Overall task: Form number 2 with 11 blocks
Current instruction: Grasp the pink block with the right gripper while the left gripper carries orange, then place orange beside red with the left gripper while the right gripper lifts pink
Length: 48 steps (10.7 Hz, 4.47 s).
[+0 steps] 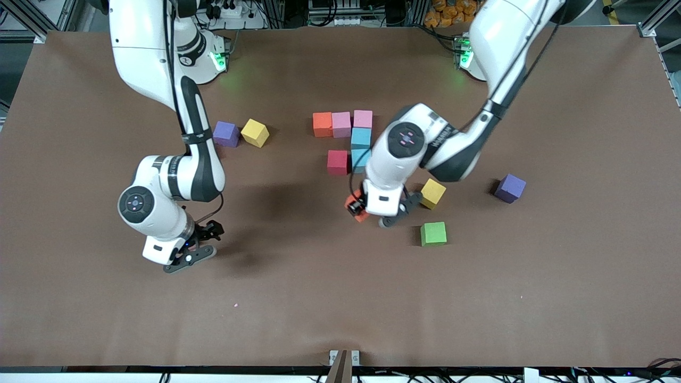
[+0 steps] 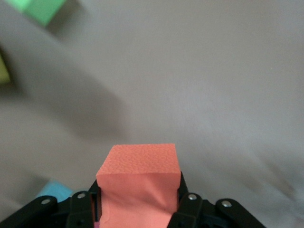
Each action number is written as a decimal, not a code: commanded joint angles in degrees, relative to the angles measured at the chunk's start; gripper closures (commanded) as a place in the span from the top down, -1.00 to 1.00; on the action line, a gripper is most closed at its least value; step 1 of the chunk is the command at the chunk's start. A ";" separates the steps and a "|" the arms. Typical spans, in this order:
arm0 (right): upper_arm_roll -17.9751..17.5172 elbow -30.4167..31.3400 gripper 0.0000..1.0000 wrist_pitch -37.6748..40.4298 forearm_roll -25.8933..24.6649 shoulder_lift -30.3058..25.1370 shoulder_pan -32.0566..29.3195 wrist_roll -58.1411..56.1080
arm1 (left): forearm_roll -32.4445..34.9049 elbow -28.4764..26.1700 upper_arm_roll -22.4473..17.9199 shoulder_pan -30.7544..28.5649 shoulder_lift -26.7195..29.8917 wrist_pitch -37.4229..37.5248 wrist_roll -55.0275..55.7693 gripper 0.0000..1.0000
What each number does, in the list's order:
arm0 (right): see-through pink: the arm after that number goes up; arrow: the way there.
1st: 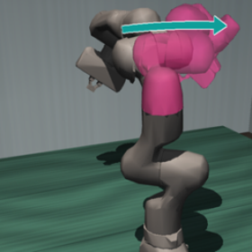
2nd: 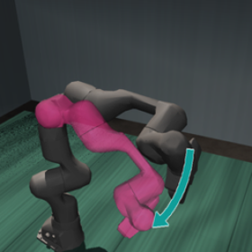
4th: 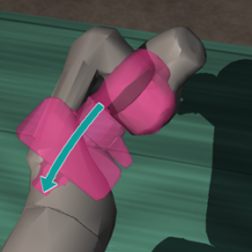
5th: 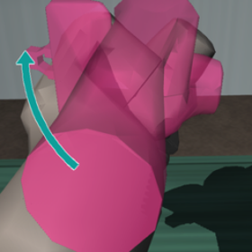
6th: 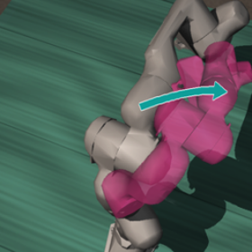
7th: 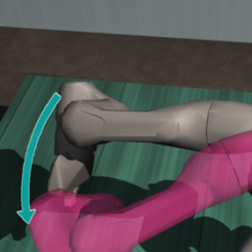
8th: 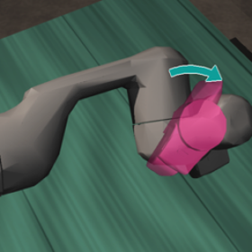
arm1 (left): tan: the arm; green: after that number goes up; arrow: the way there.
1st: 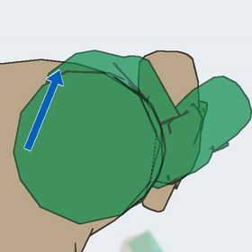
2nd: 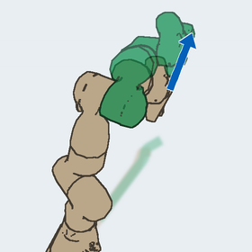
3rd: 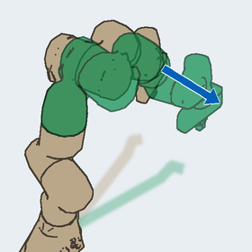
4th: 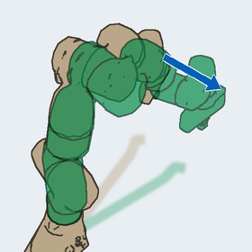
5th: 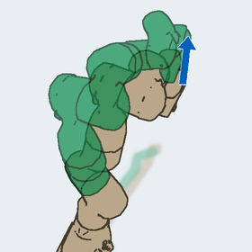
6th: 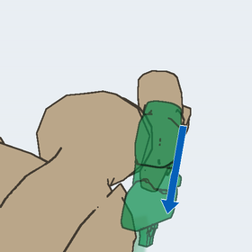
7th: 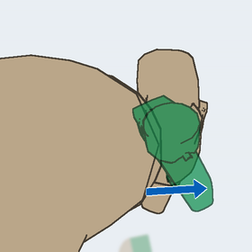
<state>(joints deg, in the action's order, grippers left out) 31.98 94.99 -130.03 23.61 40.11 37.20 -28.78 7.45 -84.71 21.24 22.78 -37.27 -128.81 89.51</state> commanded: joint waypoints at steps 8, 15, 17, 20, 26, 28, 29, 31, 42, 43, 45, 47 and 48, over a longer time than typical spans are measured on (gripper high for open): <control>-2.10 5.28 1.00 -0.84 3.97 -0.39 -5.64 -10.32 | -0.07 3.50 -1.37 14.56 -4.04 -2.06 52.30 -0.06; -2.10 5.03 1.00 -0.75 3.90 -0.65 -5.99 -10.59 | 0.02 0.51 -3.22 18.35 -7.82 -2.06 61.03 -0.06; -2.10 4.77 1.00 -0.67 3.90 -0.91 -5.82 -10.24 | 0.11 0.07 -3.22 18.35 -8.26 -2.06 61.48 -0.06; -2.01 4.15 1.00 -0.58 3.90 -1.00 -5.99 -10.33 | 0.11 -1.33 -3.48 18.26 -8.35 -2.06 61.05 -0.05; -1.84 3.98 1.00 -0.58 3.46 -1.09 -6.08 -10.68 | 2.21 -2.13 -3.75 17.73 -8.70 -1.97 60.43 -0.03; -1.75 3.63 1.00 0.03 3.38 -1.44 -6.34 -10.59 | 2.21 -2.13 -3.75 17.73 -8.61 -1.71 59.73 -0.02; -1.75 3.54 1.00 0.21 3.38 -1.44 -6.43 -10.59 | 2.21 -2.13 -3.75 17.56 -8.61 -1.62 59.55 -0.02; -1.75 3.54 1.00 0.30 3.38 -1.62 -6.35 -10.59 | 2.21 -2.13 -4.10 17.56 -8.70 -1.62 59.20 0.02; -2.19 4.15 1.00 0.21 4.25 -0.21 -8.19 -13.05 | 2.21 -1.60 -4.27 16.42 -2.92 2.58 57.88 1.00; -2.27 4.15 1.00 0.12 4.34 0.48 -8.19 -13.14 | 2.13 -1.60 -4.27 15.98 -1.33 4.25 55.53 1.00; -2.28 4.15 1.00 -0.66 4.34 1.36 -8.28 -13.14 | 2.13 -1.60 -4.19 13.44 0.96 6.37 50.18 1.00; -2.36 4.15 0.49 -1.28 4.43 1.81 -8.28 -13.14 | 2.13 -1.60 -4.19 10.02 1.32 7.16 42.36 1.00; -2.36 4.15 -0.38 -1.28 4.43 1.81 -8.19 -13.05 | 2.04 -1.51 -4.19 7.91 1.32 7.78 36.84 1.00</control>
<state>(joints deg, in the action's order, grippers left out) 30.33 98.97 -130.74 27.03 42.17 29.71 -41.89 8.46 -85.22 16.68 33.22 -36.81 -122.16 131.78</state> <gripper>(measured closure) 0.167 0.000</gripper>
